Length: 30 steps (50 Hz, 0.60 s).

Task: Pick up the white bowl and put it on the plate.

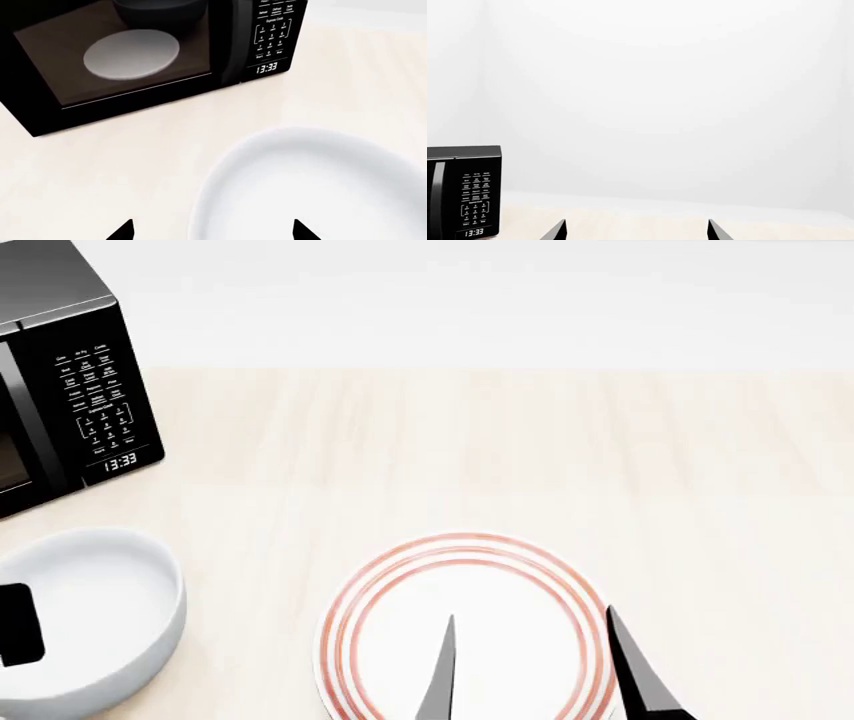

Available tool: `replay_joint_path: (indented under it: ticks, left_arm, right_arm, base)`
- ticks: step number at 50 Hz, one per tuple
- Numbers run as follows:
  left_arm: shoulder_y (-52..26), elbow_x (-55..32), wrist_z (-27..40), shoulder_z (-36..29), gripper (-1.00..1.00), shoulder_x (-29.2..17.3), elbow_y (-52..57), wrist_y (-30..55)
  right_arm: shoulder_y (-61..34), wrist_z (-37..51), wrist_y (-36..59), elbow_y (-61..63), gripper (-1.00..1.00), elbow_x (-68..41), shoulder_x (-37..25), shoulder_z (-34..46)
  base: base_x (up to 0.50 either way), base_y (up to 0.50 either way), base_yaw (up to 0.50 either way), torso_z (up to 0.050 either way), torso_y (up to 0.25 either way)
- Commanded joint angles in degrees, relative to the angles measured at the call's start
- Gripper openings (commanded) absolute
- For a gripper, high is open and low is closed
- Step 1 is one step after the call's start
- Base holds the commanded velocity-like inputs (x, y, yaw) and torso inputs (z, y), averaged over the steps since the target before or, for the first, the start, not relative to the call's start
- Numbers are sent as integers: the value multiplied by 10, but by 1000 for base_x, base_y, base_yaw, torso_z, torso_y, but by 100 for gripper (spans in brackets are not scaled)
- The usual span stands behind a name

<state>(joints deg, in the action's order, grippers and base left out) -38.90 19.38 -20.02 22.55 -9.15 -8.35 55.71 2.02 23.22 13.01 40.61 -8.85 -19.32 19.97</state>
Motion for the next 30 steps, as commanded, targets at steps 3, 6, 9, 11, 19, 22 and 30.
replay_joint_path:
  ticks: [3,6,9,11,19,22,30]
  left_arm:
    - [1,-4,6,23,100,10,-44,-39]
    - [0,-6,11,21,100,9,-53,-46]
    - [-2,-8,16,22,100,9,-63,-54]
    - [-3,-10,21,23,100,8,-72,-60]
    - [0,-13,31,23,100,13,-76,-65]
    - [12,-11,29,22,100,22,-45,-48]
    - [31,-7,25,18,100,32,3,-20]
  right_arm:
    - [-2,-10,-3,-6,100,12,7,-10]
    - [-2,-10,-3,-6,100,13,7,-9]
    - [-2,-9,-3,-6,100,12,6,-8]
    - [-2,-9,-4,-7,100,12,6,-7]
    - [-4,-8,-4,-9,100,11,6,-5]
    - [-4,-7,-4,-9,100,11,5,-5]
    - [-5,-6,-5,-12,100,10,4,-4]
  base:
    - [0,0,0,0,0]
    - [0,0,0,0,0]
    - [0,0,0,0,0]
    - [0,0,0,0,0]
    - [0,0,0,0,0]
    - [0,0,0,0,0]
    - [0,0,0,0,0]
